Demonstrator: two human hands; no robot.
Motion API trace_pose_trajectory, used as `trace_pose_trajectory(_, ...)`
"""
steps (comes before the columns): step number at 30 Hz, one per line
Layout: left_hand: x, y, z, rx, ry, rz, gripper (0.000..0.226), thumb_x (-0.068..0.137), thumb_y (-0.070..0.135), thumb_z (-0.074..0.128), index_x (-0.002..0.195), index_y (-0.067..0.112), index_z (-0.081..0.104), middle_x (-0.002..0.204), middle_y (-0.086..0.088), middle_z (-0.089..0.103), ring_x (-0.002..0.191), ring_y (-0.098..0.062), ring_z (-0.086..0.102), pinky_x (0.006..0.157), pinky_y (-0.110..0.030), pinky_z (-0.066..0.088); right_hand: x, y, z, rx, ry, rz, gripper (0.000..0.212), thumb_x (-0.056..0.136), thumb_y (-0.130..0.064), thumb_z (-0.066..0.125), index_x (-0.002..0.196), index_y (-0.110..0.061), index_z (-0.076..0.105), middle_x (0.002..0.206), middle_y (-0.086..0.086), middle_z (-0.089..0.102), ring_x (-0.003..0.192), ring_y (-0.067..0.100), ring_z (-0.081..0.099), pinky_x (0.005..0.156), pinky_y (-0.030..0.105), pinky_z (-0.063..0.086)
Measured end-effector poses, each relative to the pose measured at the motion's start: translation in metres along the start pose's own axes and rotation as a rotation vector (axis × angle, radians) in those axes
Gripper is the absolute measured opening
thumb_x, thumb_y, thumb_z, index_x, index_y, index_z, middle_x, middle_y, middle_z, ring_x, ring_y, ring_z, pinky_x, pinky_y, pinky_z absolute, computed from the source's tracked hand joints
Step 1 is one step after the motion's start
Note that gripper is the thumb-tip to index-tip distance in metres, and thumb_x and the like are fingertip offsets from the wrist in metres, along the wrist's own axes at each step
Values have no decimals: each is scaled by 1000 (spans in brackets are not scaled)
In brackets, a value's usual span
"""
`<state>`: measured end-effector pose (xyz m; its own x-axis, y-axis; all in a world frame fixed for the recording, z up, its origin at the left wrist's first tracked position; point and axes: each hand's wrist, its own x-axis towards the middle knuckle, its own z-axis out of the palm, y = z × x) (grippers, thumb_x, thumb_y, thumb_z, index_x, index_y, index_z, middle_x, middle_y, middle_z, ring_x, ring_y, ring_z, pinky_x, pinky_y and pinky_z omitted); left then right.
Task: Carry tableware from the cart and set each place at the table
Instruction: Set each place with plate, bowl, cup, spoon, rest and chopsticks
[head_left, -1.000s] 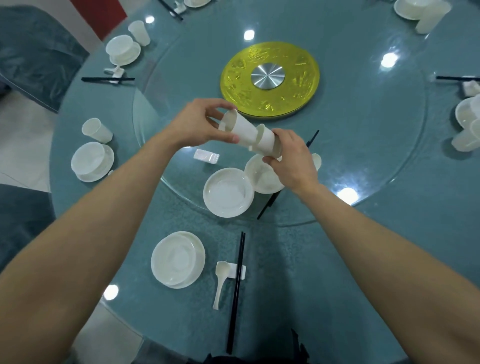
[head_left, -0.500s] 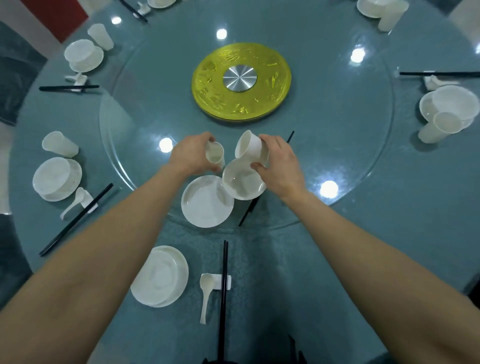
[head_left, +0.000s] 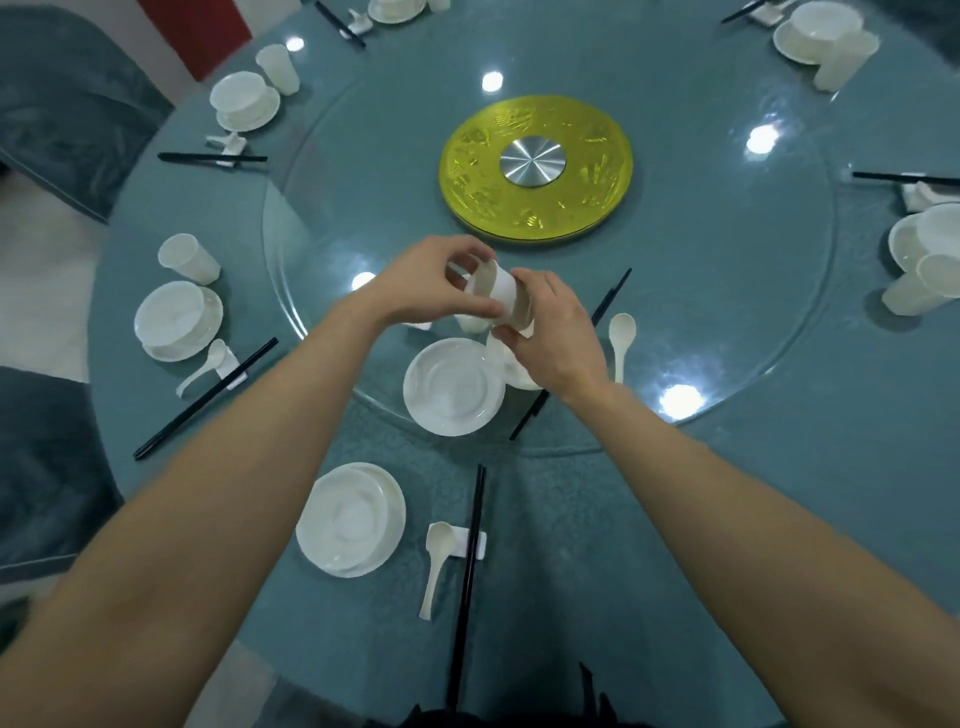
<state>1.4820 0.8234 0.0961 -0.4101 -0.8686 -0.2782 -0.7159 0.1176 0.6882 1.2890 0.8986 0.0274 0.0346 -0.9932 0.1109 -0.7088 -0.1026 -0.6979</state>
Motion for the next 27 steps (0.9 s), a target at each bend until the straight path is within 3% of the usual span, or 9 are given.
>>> trace_pose_trajectory(3,-22,-13,-14,-20,57,-50,71,54,65,91,116,37,71,111,7,74,93,-18,74,92,-43,62,-3,-16,8,14,-46,-59,67,87,-30,83,146,-19,53,137,-1,59,124,21,56,100,37,49)
trace_pose_trajectory(8,-68,-49,-37,-20,192,-153,65,57,58,97,112,33,73,102,4,72,77,-11,65,84,-35,58,-13,-26,24,1,-97,-47,52,93,-16,70,143,-14,56,136,4,60,118,26,62,98,47,52)
trace_pose_trajectory(12,-110,-95,-42,78,224,-310,58,65,49,99,112,34,70,102,10,69,84,-10,66,72,-28,51,-20,-36,33,8,-122,-68,49,93,-13,66,141,-13,56,133,5,61,115,27,63,95,45,52)
trace_pose_trajectory(15,-136,-132,-33,170,235,-422,66,59,58,99,113,36,69,103,13,67,92,-13,67,79,-35,55,-24,-45,40,16,-133,-93,46,92,-11,63,138,-13,57,129,4,62,110,27,63,91,46,52)
trace_pose_trajectory(19,-162,-174,-14,226,205,-547,71,59,54,100,119,33,68,112,5,68,99,-22,66,92,-42,57,-29,-50,47,16,-169,-100,47,93,-11,63,139,-14,57,128,4,61,110,24,61,92,44,52)
trace_pose_trajectory(27,-184,-207,15,205,161,-637,77,55,48,104,122,34,68,119,4,65,101,-22,65,88,-39,55,-34,-55,55,-22,-192,-121,43,94,-14,65,135,-17,56,125,3,61,110,25,64,91,50,54)
